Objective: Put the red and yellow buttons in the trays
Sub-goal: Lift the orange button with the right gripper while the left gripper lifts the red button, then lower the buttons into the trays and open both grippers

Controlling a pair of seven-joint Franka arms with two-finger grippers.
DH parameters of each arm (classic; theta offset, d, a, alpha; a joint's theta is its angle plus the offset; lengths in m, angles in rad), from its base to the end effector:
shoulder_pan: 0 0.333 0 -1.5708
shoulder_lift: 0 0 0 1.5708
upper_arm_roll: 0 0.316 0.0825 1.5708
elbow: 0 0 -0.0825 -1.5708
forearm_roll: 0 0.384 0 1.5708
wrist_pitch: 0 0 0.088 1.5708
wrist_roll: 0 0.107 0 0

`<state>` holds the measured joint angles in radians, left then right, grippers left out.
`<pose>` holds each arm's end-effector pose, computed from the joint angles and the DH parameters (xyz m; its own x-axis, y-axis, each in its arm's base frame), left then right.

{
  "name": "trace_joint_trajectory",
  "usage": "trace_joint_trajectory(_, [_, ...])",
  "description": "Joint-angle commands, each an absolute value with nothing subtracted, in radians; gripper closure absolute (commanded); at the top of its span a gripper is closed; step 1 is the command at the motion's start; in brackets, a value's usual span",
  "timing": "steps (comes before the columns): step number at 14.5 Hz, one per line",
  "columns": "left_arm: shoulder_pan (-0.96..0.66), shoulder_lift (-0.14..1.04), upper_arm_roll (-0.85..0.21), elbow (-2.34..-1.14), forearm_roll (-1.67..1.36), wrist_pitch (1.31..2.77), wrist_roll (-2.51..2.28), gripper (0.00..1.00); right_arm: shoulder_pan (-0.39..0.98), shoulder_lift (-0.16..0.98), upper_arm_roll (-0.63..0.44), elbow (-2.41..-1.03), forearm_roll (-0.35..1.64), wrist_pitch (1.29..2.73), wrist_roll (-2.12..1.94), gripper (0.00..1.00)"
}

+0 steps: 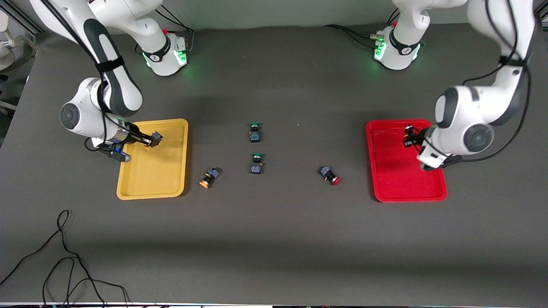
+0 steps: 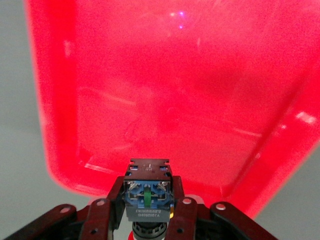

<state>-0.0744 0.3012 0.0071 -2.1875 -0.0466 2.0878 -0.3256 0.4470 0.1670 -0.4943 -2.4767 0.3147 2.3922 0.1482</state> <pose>0.5093 -0.0366 0.2226 0.8813 0.2832 -0.3784 0.2652 -0.9590 -0.1001 0.4504 -0.0253 0.2166 0.8753 -0.4211 -0.2379 -0.4427 -0.8957 -0.0430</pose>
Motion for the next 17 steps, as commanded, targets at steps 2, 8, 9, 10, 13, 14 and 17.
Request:
trace_joint_trajectory(2, [-0.086, 0.334, 0.009, -2.206, -0.066, 2.155, -0.327, 0.83, 0.451, 0.224, -0.499, -2.473, 0.394, 2.427, 0.097, 0.72])
trace_joint_trajectory(8, [-0.092, 0.207, -0.014, -1.988, -0.067, 1.732, -0.366, 0.0, 0.457, 0.169, -0.488, -2.438, 0.396, 2.421, 0.112, 0.0])
trace_joint_trajectory(9, [-0.101, 0.21, -0.032, -1.868, -0.067, 1.603, -0.408, 0.0, 0.465, 0.157, -0.483, -2.412, 0.396, 2.395, 0.113, 0.0])
trace_joint_trajectory(10, [-0.109, 0.221, -0.052, -1.742, -0.069, 1.489, -0.475, 0.0, 0.475, 0.161, -0.483, -2.348, 0.396, 2.346, 0.129, 0.0])
trace_joint_trajectory(13, [-0.126, 0.29, -0.144, -1.475, -0.074, 1.353, -0.555, 0.0, 0.503, 0.239, -0.399, -2.148, 0.394, 2.264, 0.37, 0.0])
trace_joint_trajectory(14, [-0.132, 0.316, -0.175, -1.441, -0.075, 1.353, -0.574, 0.0, 0.496, 0.276, -0.346, -2.082, 0.394, 2.249, 0.476, 0.0])
trace_joint_trajectory(17, [-0.175, 0.4, -0.225, -1.433, -0.129, 1.504, -0.806, 0.0, 0.495, 0.36, -0.243, -1.978, 0.394, 2.247, 0.639, 0.0])
